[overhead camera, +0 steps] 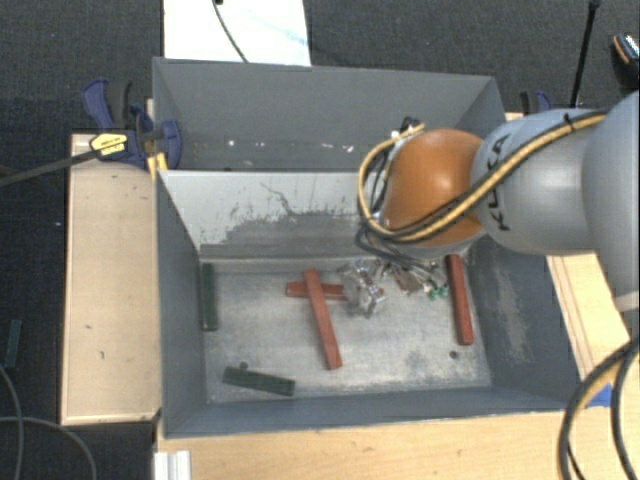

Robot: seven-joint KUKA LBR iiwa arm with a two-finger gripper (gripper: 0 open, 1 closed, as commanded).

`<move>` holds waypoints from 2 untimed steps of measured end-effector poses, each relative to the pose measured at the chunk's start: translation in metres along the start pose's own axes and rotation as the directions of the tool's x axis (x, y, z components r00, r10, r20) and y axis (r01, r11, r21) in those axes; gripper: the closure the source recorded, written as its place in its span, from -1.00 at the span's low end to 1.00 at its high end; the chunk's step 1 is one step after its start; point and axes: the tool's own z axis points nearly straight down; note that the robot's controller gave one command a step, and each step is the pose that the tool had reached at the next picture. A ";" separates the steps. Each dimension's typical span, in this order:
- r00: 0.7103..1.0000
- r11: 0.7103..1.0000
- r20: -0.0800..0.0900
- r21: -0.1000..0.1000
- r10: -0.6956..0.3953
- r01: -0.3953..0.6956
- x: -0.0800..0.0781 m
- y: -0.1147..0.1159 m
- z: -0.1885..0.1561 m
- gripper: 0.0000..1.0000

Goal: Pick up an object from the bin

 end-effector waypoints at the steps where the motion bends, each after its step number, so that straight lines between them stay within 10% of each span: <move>1: 0.932 0.932 -0.006 0.002 0.363 -0.363 0.025 0.018 -0.049 1.00; 2: 0.932 0.932 -0.008 0.002 0.363 -0.363 0.026 0.018 -0.047 -1.00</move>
Offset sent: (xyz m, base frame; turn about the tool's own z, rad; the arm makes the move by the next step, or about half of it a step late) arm -0.0316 0.0051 0.0466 0.3713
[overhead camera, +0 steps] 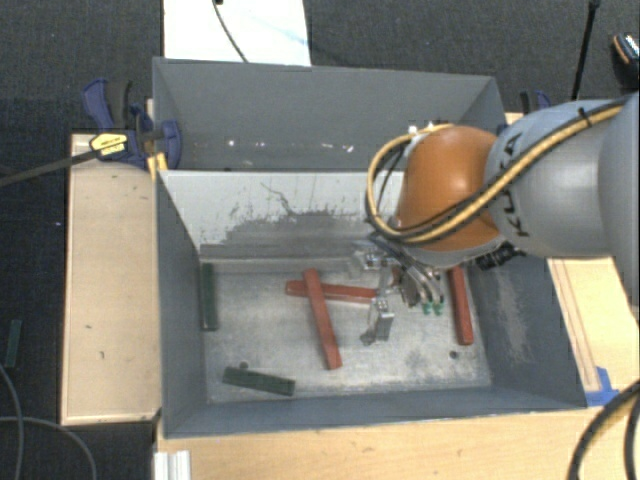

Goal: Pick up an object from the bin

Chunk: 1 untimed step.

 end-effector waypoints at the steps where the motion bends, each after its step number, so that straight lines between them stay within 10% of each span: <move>1: 0.992 0.992 0.006 0.001 -0.124 0.124 -0.042 0.003 0.051 -1.00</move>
Offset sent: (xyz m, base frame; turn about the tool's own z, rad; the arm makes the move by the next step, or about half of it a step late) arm 0.0410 0.0054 -0.0499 -0.1243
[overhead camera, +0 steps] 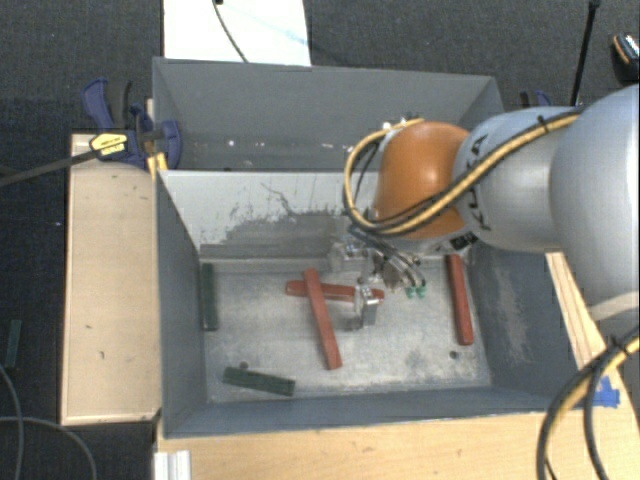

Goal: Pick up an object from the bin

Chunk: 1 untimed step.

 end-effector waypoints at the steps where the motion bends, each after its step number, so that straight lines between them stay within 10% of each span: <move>1: 0.989 0.989 -0.005 0.001 -0.146 0.146 0.040 -0.052 -0.002 -1.00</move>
Offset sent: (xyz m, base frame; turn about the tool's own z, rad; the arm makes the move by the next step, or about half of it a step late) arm -0.0292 -0.0558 0.0011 -0.1507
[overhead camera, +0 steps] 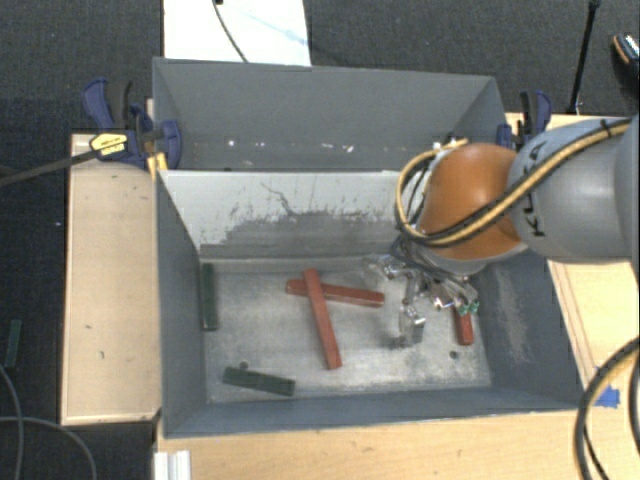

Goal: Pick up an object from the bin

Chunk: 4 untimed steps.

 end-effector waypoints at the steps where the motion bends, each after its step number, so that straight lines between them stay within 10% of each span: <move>1: 0.983 0.983 -0.001 -0.002 -0.185 0.185 0.008 0.016 0.000 -1.00; 2: 0.996 0.996 0.008 -0.002 -0.086 0.086 -0.045 0.054 -0.001 -1.00; 3: 0.997 0.997 0.005 -0.001 -0.080 0.080 -0.043 0.051 -0.001 1.00; 4: 0.994 0.994 0.010 0.001 -0.111 0.111 -0.026 0.084 -0.155 1.00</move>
Offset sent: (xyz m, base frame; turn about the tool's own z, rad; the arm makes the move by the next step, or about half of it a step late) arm -0.0130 0.0122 -0.0003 -0.1873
